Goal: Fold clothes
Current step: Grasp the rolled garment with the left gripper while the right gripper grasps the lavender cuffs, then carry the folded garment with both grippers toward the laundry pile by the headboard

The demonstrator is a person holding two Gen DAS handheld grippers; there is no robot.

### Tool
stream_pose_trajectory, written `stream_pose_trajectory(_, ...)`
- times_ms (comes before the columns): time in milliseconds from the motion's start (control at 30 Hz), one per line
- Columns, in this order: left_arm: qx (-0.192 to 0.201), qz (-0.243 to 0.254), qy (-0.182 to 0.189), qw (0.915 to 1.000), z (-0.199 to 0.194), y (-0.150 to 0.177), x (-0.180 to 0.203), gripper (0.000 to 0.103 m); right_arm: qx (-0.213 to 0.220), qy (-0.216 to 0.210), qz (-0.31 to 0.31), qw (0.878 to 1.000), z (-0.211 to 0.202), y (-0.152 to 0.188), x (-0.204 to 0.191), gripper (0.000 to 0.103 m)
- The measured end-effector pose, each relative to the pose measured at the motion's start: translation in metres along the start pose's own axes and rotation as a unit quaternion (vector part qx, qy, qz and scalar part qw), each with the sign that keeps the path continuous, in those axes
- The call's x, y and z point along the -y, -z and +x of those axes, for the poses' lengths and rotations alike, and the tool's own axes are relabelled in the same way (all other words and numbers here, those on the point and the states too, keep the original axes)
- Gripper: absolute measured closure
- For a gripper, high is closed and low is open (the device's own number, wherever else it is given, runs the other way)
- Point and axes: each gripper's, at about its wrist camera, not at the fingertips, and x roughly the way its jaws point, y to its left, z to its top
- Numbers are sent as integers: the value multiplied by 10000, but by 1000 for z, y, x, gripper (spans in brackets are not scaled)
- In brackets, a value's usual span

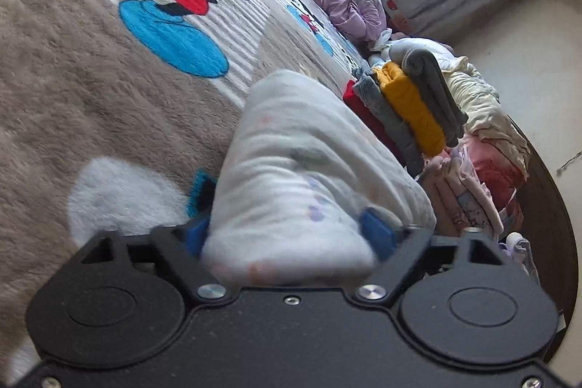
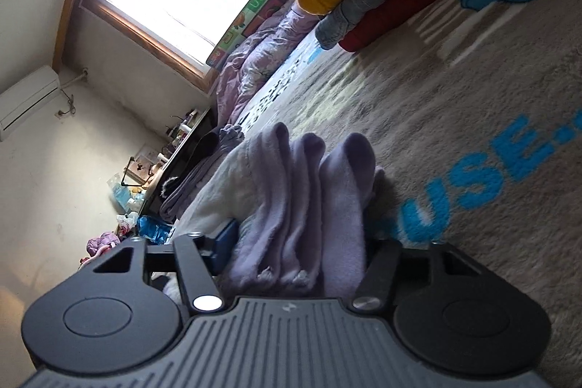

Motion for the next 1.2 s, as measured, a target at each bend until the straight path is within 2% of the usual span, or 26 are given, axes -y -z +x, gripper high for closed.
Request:
stream_pose_trajectory(33, 26, 22, 34, 10000, -2, 0, 1, 31, 27, 12, -32, 10000, -3, 2, 0, 48)
stream_pose_trajectory(167, 119, 37, 211, 9997, -10, -3, 6, 40, 155, -202, 312, 9992, -11, 3, 5, 56)
stream_pose_trajectory(400, 64, 3, 690, 9976, -16, 1, 36, 42, 571, -590, 683, 9943, -53, -6, 3, 58)
stream_pose_trajectory(533, -110, 103, 1029, 9946, -9, 5, 69, 42, 1055, -744, 736, 9889, -94, -20, 2, 59)
stream_pose_trajectory(733, -492, 269, 1533, 9866, 15, 9, 126, 42, 1807, -738, 869, 9769, -158, -33, 8, 58)
stream_pose_trajectory(833, -727, 442, 1832, 9794, 35, 8, 167, 42, 2194, -668, 837, 9697, -189, -46, 9, 58)
stream_pose_trajectory(933, -947, 634, 2152, 9699, 56, 8, 211, 42, 2690, -617, 872, 9572, -224, -63, 13, 58)
stream_pose_trajectory(1033, -1149, 808, 2539, 9570, 81, 13, 265, 42, 3209, -578, 878, 9412, -262, -83, 17, 58)
stream_pose_trajectory(1200, -1637, 791, 3148, 9316, 135, 17, 349, 42, 4042, -480, 829, 9096, -322, -124, 24, 59)
